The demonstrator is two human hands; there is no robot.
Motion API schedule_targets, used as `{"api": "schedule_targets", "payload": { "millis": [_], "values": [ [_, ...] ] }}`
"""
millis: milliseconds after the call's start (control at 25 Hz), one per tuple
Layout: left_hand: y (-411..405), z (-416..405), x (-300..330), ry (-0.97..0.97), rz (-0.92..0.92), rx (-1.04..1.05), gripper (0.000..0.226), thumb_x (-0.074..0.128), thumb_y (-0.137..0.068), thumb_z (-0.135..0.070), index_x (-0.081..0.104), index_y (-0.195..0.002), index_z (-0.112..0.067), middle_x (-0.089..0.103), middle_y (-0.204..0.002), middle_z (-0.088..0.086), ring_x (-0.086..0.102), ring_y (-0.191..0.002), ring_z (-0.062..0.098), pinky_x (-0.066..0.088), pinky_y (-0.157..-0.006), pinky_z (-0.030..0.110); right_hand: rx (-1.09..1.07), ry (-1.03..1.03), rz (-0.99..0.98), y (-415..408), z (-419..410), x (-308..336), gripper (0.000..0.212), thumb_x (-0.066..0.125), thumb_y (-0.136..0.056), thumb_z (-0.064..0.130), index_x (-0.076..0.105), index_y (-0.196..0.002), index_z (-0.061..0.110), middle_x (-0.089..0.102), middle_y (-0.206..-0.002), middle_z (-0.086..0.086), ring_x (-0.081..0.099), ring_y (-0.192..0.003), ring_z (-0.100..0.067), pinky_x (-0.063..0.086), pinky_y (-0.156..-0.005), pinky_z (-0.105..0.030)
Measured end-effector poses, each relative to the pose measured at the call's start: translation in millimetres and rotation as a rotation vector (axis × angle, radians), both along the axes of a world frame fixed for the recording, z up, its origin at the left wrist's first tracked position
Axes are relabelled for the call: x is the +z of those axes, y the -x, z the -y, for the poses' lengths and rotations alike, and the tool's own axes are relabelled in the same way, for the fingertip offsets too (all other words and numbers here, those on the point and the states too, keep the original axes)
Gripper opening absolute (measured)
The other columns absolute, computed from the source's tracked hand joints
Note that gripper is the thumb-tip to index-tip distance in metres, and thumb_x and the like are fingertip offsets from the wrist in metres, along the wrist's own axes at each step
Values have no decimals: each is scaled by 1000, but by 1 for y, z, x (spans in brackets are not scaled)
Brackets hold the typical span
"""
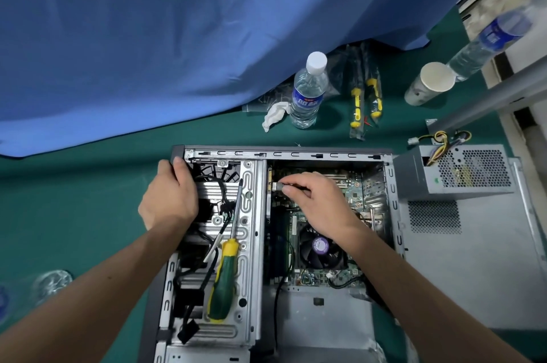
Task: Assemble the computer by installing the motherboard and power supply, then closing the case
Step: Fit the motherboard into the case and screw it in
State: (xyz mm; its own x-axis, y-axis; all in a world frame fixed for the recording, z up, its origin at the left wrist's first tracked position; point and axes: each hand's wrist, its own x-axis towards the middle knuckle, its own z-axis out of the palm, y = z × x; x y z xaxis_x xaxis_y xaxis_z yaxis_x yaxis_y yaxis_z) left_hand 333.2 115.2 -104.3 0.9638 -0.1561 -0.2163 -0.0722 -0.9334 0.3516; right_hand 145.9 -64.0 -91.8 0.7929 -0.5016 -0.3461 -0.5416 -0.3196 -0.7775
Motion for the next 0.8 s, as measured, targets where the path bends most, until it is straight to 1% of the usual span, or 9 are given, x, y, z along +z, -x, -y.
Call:
{"api": "schedule_targets", "payload": {
  "millis": [120, 200, 280, 360, 400, 520, 640, 720, 800],
  "values": [
    [1, 0, 1, -1, -15, -9, 44, 14, -103, -50, 38, -93, -14, 51, -84, 11, 46, -78, 33, 35, -73, 42, -34, -38, 12, -2, 2, 0, 24, 61, -97, 30, 70, -119, 29, 59, -95, 25, 58, -101, -6, 48, -94, -29],
    [1, 0, 2, 0, -17, -12, 43, 14, -104, -49, 37, -92, -15, 50, -82, 10, 46, -77, 33, 34, -72, 42, -16, -45, 6, -2, 2, 0, 24, 61, -97, 30, 70, -119, 28, 58, -94, 27, 58, -101, -6, 47, -92, -26],
    [1, 1, 3, 3, -12, -11, 42, 14, -104, -49, 36, -91, -15, 48, -79, 7, 45, -75, 32, 33, -72, 41, 4, -38, -5, -2, 3, -1, 24, 60, -97, 31, 70, -119, 29, 57, -93, 29, 58, -101, -4, 45, -88, -18],
    [1, 1, 2, -2, -10, -11, 42, 15, -103, -49, 36, -90, -16, 45, -75, 4, 45, -75, 32, 32, -72, 41, 3, -37, -19, -3, 3, -2, 23, 60, -97, 31, 70, -118, 30, 56, -93, 30, 57, -100, 0, 40, -82, -6],
    [1, 1, 1, -6, -9, -10, 42, 15, -103, -49, 36, -90, -16, 43, -73, 2, 45, -75, 32, 32, -72, 41, 3, -33, -21, -3, 2, -3, 23, 61, -97, 31, 70, -118, 30, 56, -92, 31, 56, -97, 3, 38, -79, -3],
    [0, 0, 1, -8, -9, -11, 41, 16, -103, -49, 35, -89, -16, 37, -67, -4, 44, -74, 31, 32, -72, 40, 16, -10, -13, -3, 1, -4, 23, 60, -97, 30, 70, -118, 30, 54, -88, 31, 52, -89, 8, 37, -76, -3],
    [0, 0, 1, -1, -7, -12, 41, 16, -103, -50, 36, -89, -17, 38, -68, -2, 44, -74, 32, 32, -71, 40, 7, -43, -5, -3, 1, -4, 23, 61, -97, 29, 71, -118, 29, 59, -94, 27, 56, -94, 3, 39, -78, -4],
    [0, 1, 1, 5, -1, -12, 41, 16, -103, -50, 36, -89, -16, 42, -72, 1, 44, -74, 32, 32, -71, 41, -10, -61, 1, -2, 0, -5, 22, 62, -96, 28, 72, -117, 29, 64, -99, 21, 59, -97, -1, 44, -83, -13],
    [1, 0, 1, 5, 5, -14, 42, 15, -103, -50, 36, -89, -16, 45, -75, 3, 45, -75, 32, 33, -71, 41, -59, -96, 15, 0, 0, -7, 21, 62, -96, 28, 73, -114, 30, 68, -102, 20, 60, -97, 1, 46, -84, -17]
  ]
}}
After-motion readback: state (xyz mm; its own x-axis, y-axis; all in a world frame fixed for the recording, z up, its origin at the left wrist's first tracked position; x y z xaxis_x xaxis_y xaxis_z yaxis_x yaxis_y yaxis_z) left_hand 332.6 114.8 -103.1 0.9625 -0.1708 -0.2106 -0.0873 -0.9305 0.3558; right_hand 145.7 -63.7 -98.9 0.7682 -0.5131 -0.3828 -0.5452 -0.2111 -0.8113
